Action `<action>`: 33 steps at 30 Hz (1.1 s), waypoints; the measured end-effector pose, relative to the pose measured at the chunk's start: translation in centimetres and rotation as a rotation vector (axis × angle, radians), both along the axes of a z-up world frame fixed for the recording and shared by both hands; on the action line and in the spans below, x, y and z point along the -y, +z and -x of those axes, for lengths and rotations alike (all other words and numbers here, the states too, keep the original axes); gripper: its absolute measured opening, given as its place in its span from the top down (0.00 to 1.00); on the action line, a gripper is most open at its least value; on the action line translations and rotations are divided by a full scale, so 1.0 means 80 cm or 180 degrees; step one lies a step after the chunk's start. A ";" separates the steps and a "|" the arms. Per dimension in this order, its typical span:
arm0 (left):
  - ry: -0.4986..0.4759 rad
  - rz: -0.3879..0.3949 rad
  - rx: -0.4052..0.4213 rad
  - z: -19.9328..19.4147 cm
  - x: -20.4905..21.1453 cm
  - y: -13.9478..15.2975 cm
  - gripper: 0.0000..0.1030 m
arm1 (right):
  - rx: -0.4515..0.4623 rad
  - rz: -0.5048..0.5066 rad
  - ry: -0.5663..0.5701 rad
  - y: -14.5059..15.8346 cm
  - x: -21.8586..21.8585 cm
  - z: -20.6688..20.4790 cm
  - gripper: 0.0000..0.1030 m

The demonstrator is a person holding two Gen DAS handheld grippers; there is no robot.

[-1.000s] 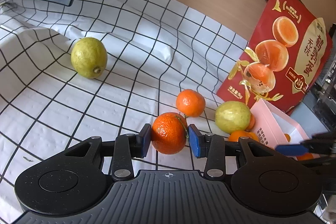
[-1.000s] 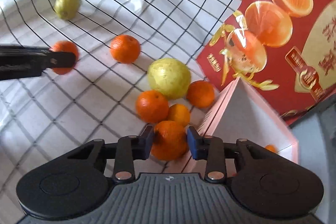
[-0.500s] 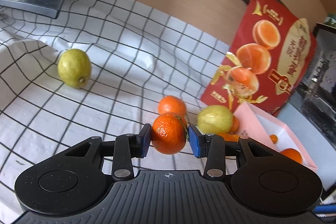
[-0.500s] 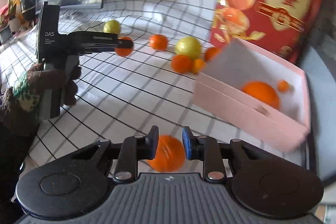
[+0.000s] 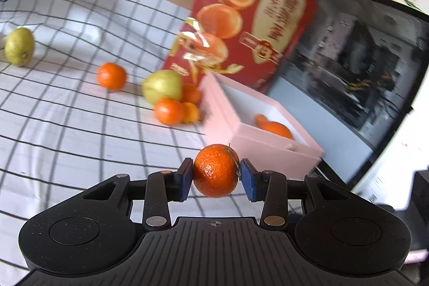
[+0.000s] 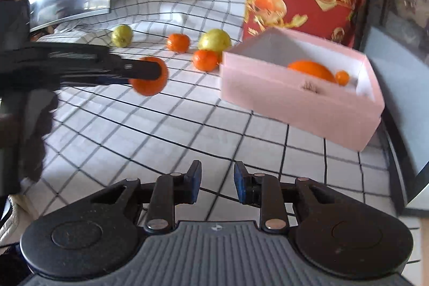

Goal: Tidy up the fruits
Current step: 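Carry the mandarin with the left gripper over the pink box and release it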

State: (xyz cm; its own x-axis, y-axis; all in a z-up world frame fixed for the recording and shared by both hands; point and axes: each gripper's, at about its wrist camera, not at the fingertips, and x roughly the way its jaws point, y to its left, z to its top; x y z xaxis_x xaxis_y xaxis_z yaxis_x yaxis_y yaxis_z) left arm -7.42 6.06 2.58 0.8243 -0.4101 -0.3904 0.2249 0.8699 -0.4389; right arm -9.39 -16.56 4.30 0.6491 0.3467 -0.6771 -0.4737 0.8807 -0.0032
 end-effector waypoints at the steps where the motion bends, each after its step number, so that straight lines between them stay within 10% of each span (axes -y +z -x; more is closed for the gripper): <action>1: -0.0019 0.0013 0.0008 0.000 0.003 -0.001 0.58 | 0.0016 -0.0049 -0.0025 -0.004 0.005 -0.003 0.74; 19: -0.0019 0.0120 0.0017 -0.007 -0.002 -0.015 0.58 | 0.0386 -0.0090 0.0271 0.023 -0.025 -0.034 0.47; 33: -0.0006 0.0116 0.0000 -0.007 -0.001 -0.016 0.58 | 0.0221 -0.0134 -0.0285 0.006 0.085 0.030 0.24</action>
State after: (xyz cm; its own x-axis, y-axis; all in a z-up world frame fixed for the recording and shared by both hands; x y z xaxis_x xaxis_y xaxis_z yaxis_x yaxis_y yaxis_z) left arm -6.87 6.12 1.26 0.8235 -0.4256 -0.3752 0.2265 0.8529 -0.4704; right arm -11.77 -23.35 4.81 0.7235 0.3123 -0.6156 -0.3930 0.9195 0.0046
